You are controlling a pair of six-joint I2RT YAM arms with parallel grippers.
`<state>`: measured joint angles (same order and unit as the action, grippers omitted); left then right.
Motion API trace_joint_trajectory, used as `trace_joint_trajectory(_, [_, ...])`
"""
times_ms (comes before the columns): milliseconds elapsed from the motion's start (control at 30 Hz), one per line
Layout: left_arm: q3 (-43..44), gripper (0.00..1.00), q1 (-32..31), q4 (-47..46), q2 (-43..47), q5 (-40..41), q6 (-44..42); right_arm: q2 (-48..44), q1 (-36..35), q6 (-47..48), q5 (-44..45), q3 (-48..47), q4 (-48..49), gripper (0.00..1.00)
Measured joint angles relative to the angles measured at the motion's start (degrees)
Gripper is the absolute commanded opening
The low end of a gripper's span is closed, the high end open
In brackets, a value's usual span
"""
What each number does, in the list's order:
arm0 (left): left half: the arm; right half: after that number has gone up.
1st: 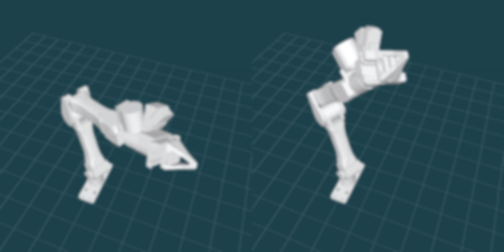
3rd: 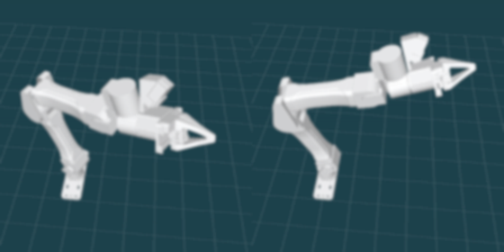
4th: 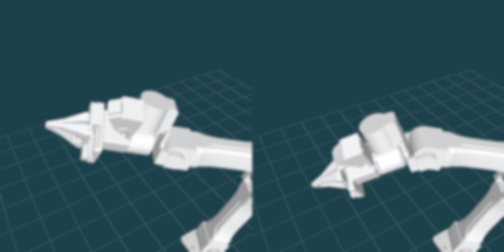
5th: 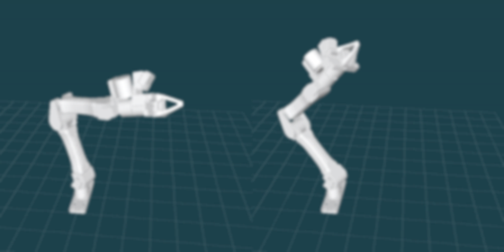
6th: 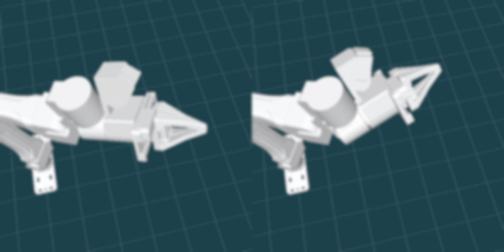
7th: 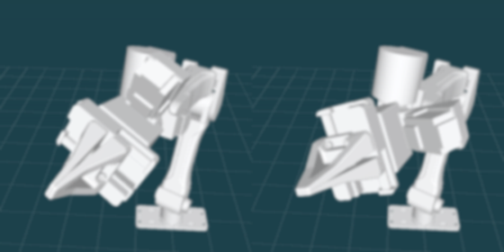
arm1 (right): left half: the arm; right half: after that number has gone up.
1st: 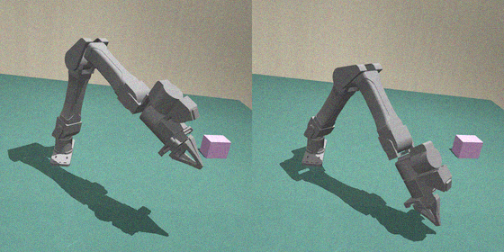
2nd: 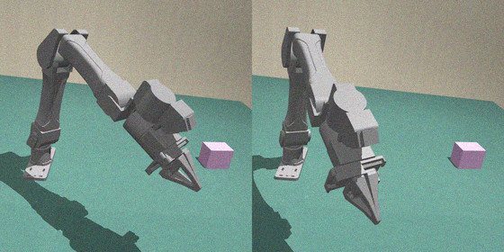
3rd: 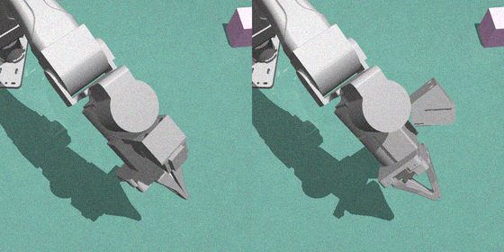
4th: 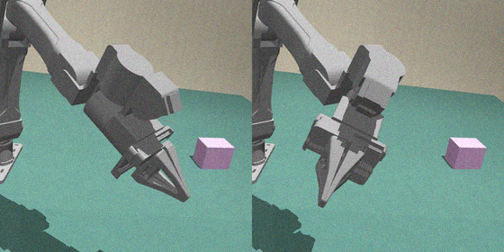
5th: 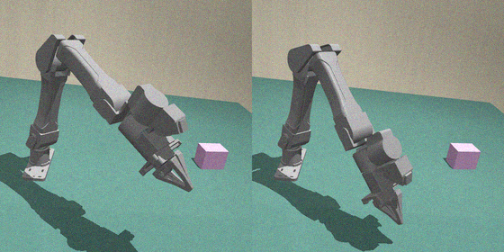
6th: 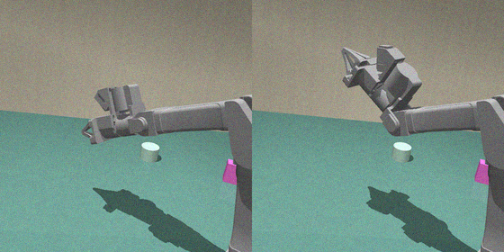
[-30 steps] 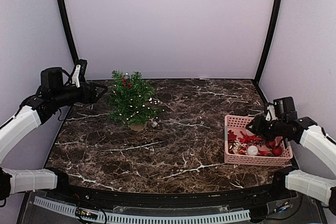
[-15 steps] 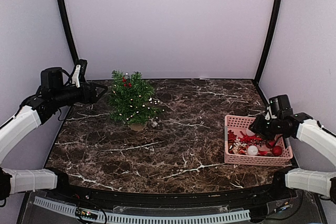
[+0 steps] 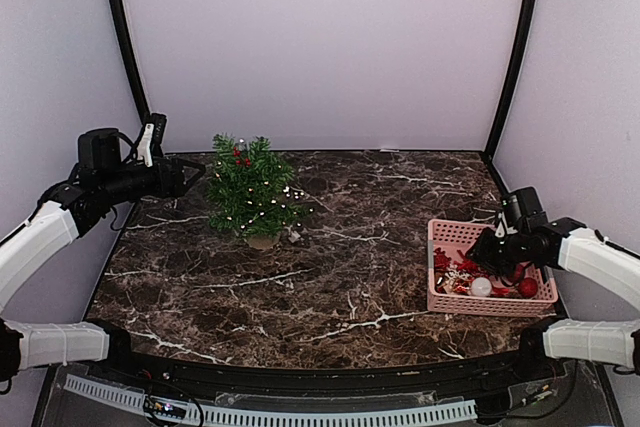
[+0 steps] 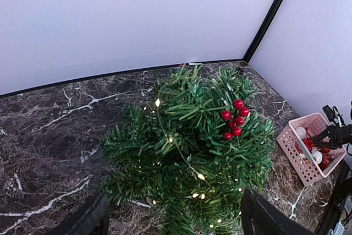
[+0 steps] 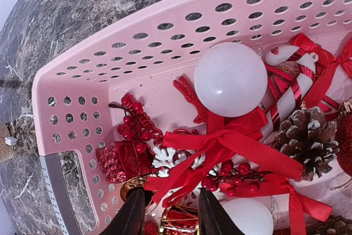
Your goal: Decorate the small christmas tree
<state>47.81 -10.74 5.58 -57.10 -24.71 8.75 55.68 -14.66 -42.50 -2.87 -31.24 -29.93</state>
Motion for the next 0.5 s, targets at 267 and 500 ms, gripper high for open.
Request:
trace_joint_trajectory(267, [0.0,0.84,0.0,0.0,0.0,0.0,0.0,3.4,-0.7,0.0,0.0,0.0,0.9,0.23])
trace_joint_trajectory(500, [0.0,0.84,0.0,0.0,0.0,0.0,0.0,3.6,-1.1,0.0,0.4,0.0,1.1,0.00])
